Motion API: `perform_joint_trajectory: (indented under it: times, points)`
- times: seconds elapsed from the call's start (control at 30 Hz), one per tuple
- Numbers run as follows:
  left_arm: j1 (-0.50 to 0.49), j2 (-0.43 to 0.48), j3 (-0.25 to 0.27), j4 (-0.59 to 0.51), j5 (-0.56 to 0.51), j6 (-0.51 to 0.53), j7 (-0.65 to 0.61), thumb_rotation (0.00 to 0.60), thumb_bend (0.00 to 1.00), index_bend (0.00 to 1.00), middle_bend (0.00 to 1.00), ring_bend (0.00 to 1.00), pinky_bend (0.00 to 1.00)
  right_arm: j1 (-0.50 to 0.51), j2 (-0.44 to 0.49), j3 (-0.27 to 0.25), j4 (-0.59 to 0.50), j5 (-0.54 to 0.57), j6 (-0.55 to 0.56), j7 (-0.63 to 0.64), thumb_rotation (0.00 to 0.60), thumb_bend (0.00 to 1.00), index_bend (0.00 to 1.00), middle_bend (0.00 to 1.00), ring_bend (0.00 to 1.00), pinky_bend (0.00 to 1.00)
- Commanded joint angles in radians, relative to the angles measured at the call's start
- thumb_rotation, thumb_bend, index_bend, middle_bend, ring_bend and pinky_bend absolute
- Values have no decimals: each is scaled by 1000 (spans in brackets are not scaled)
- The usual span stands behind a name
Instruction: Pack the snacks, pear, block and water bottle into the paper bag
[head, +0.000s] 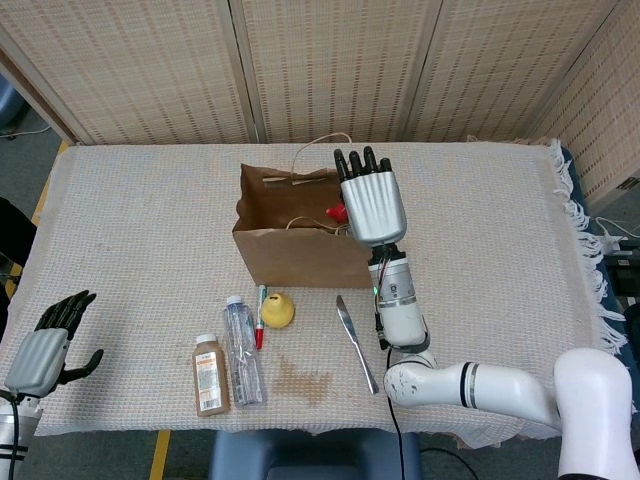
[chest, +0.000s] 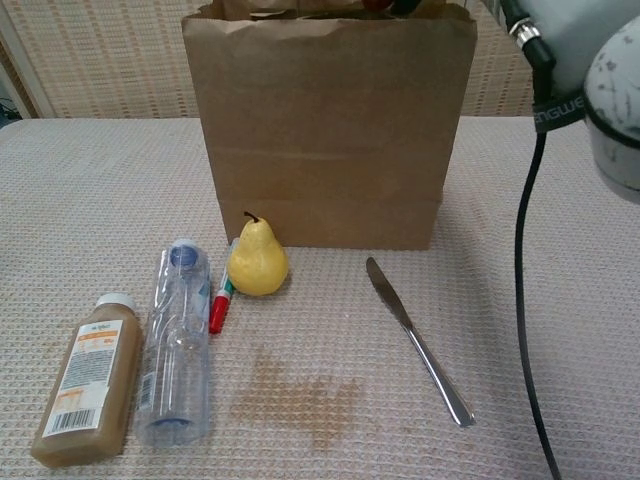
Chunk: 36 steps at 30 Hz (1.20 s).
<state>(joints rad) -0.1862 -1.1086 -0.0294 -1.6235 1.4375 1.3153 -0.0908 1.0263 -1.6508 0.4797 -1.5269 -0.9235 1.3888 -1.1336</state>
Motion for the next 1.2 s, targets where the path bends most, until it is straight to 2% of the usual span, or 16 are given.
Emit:
perform_joint_trajectory:
  times: [0.03, 0.4, 0.6, 0.87, 1.0, 1.1, 1.2]
  points:
    - [0, 0, 0, -1, 0, 0, 0, 600, 344, 0, 0, 0, 70, 9, -5, 1, -4, 16, 13, -17, 600, 115, 85, 196, 115, 378]
    - [1, -1, 1, -3, 1, 1, 7, 600, 337, 0, 0, 0, 69, -1, 20, -16, -55, 6, 24, 33, 600, 80, 60, 182, 105, 365]
    - [1, 0, 0, -2, 0, 2, 4, 600, 337, 0, 0, 0, 70, -37, 58, -51, -172, -82, -21, 223, 600, 80, 86, 181, 110, 364]
    - [0, -3, 1, 0, 1, 1, 12, 600, 337, 0, 0, 0, 70, -116, 195, -159, -398, -203, -103, 382, 600, 80, 94, 181, 110, 363]
    - [0, -4, 1, -1, 1, 3, 18, 600, 337, 0, 0, 0, 70, -139, 253, -228, -471, -293, -166, 460, 600, 80, 93, 181, 110, 358]
    - [1, -5, 1, -1, 0, 3, 22, 600, 338, 0, 0, 0, 70, -147, 279, -286, -504, -308, -217, 453, 600, 74, 79, 181, 110, 358]
    - [2, -5, 1, -3, -1, 4, 23, 600, 338, 0, 0, 0, 69, -146, 282, -332, -520, -272, -260, 404, 600, 34, 32, 176, 94, 340]
